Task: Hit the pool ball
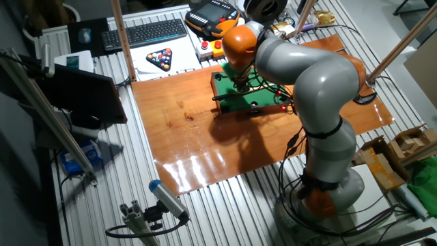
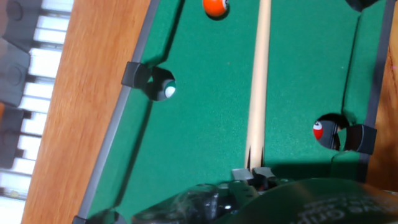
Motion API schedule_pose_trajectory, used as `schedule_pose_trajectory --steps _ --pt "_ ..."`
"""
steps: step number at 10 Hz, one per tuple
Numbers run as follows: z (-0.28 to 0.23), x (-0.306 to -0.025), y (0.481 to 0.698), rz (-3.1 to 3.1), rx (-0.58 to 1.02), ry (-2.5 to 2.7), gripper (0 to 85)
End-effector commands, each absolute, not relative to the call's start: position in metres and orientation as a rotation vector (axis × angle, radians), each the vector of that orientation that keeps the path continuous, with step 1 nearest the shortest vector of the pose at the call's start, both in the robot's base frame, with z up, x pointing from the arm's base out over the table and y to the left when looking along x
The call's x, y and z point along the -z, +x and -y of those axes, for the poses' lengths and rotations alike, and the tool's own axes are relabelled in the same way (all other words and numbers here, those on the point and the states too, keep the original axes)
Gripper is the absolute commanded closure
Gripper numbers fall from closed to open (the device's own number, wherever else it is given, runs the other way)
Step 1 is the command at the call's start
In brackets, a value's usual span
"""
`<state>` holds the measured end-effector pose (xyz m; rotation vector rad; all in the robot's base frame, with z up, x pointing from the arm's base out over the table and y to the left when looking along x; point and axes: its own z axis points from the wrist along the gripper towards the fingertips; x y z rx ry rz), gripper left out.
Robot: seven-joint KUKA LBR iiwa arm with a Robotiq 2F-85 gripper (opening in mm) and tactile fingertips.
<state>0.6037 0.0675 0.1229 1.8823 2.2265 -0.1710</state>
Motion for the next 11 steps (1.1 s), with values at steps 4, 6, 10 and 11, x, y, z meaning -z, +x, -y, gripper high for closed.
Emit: schedule_pose_trajectory --steps 4,6,10,11 --pt "-0.072 -0.115 0.605 -2.165 0.199 1.929 39.0" --pt "-0.072 -0.109 0.604 -2.149 0.195 1.958 39.0" --pt "-0.073 -0.103 0.603 -2.138 0.184 1.99 39.3" --pt "-0.074 -0.1 0.602 -2.132 0.187 1.986 39.3"
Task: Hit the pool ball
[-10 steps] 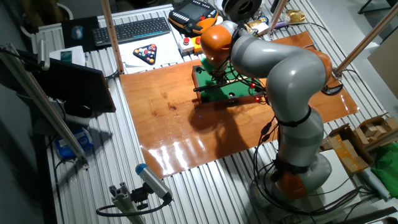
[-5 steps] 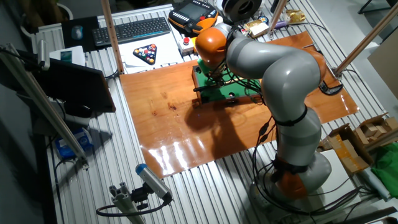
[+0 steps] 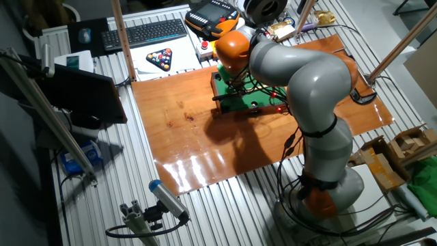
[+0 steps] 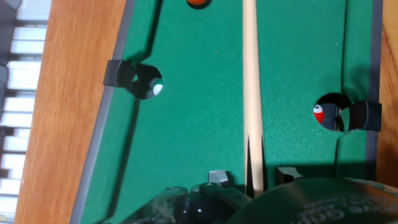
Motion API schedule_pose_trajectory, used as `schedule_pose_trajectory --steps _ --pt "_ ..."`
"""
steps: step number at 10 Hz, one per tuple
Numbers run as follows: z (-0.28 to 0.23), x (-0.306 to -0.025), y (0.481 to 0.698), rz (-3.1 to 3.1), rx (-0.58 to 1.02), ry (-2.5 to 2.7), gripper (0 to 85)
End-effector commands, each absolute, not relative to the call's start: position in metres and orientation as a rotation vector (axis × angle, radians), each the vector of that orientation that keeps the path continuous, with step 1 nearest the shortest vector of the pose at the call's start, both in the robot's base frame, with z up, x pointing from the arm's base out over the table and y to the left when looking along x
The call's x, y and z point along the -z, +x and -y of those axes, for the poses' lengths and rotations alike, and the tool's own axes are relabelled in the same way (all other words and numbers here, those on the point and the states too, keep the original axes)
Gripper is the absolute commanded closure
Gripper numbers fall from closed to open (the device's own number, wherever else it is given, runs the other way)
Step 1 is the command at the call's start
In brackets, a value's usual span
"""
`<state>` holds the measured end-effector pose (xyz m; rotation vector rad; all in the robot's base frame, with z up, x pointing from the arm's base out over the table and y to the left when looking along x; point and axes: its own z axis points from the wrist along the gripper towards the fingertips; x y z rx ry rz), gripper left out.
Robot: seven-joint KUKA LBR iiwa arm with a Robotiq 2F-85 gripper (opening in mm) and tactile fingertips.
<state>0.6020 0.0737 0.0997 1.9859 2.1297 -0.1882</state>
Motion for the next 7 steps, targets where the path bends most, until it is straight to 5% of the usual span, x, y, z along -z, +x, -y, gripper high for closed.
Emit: schedule_pose_trajectory --steps 1,7 --pt "-0.0745 -0.0986 0.6016 -2.123 0.193 1.983 39.3" --pt "-0.0742 -0.0934 0.6008 -2.116 0.185 1.999 40.0"
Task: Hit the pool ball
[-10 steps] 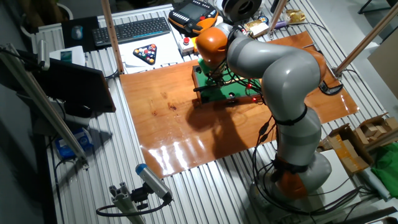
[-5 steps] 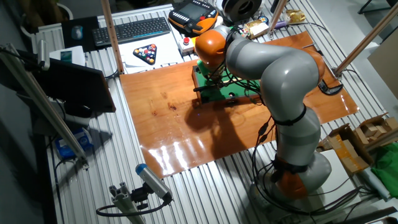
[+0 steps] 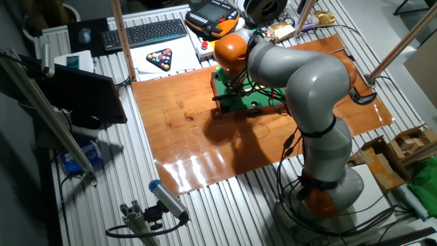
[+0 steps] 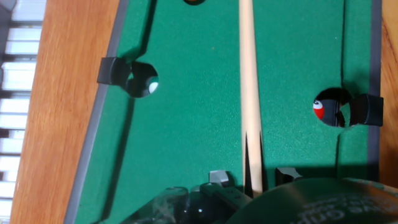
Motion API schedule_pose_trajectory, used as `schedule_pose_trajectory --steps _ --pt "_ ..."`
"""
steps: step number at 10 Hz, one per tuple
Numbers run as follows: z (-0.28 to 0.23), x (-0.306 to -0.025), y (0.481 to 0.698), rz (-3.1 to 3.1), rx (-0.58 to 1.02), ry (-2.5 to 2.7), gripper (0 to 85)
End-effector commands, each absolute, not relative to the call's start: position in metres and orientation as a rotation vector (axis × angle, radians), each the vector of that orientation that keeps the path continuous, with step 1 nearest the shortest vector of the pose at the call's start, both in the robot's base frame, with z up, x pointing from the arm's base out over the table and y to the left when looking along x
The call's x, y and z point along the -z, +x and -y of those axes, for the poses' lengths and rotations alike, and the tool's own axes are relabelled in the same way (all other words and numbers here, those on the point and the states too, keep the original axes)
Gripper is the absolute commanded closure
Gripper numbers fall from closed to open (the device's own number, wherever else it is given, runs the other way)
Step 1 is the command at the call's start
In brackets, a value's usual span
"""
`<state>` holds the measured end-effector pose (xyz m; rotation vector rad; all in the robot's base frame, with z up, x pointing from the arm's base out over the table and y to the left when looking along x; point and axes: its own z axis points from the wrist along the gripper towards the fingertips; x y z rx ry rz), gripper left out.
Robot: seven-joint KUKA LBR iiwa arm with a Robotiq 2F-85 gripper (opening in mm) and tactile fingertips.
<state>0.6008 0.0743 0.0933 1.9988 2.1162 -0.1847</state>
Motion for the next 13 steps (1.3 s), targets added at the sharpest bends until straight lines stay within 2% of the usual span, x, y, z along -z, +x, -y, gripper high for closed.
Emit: schedule_pose_trajectory --steps 1,6,7,8,9,13 --pt "-0.074 -0.092 0.601 -2.116 0.182 1.999 40.3" --pt "-0.075 -0.088 0.602 -2.109 0.17 1.999 44.0" --pt "-0.075 -0.088 0.602 -2.103 0.159 1.997 51.7" --pt "-0.075 -0.088 0.602 -2.112 0.158 1.987 70.7" --pt "-0.074 -0.088 0.602 -2.132 0.16 1.969 84.0" --pt "-0.07 -0.105 0.596 -2.121 0.231 1.933 84.0"
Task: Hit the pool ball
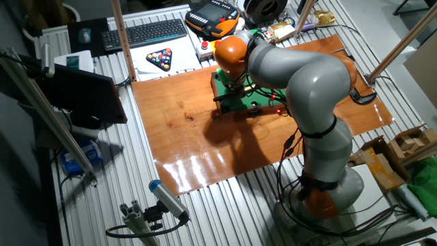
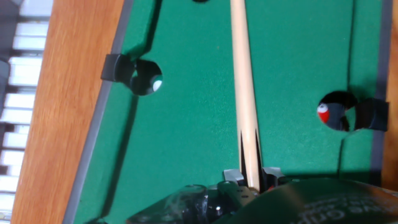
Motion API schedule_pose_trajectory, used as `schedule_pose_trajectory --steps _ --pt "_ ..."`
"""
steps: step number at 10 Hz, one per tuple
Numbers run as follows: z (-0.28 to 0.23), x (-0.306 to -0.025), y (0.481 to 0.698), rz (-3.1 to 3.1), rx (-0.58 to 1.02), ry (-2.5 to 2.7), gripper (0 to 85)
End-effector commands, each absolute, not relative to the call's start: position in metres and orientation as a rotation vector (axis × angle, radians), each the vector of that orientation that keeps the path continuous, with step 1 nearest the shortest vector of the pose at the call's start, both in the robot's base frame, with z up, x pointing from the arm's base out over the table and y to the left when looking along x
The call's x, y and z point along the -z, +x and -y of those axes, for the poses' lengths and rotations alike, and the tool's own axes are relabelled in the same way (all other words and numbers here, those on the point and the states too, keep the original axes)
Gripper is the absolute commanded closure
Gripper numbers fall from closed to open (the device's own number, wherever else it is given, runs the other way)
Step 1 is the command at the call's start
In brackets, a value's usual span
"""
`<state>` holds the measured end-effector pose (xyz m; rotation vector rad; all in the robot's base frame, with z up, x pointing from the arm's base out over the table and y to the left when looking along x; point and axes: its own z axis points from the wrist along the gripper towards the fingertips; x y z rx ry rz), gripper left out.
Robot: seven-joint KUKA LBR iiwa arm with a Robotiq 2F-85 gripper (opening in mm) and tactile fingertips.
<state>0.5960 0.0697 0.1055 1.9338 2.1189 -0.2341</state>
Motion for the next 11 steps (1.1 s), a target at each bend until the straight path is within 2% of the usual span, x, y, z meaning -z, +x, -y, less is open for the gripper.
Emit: schedule_pose_trajectory --steps 1,8,11 --pt "-0.069 -0.109 0.594 -2.112 0.246 1.931 84.0" --pt "-0.075 -0.154 0.568 -2.364 0.187 1.806 84.0" --pt "-0.078 -0.158 0.565 -2.463 0.153 1.722 84.0"
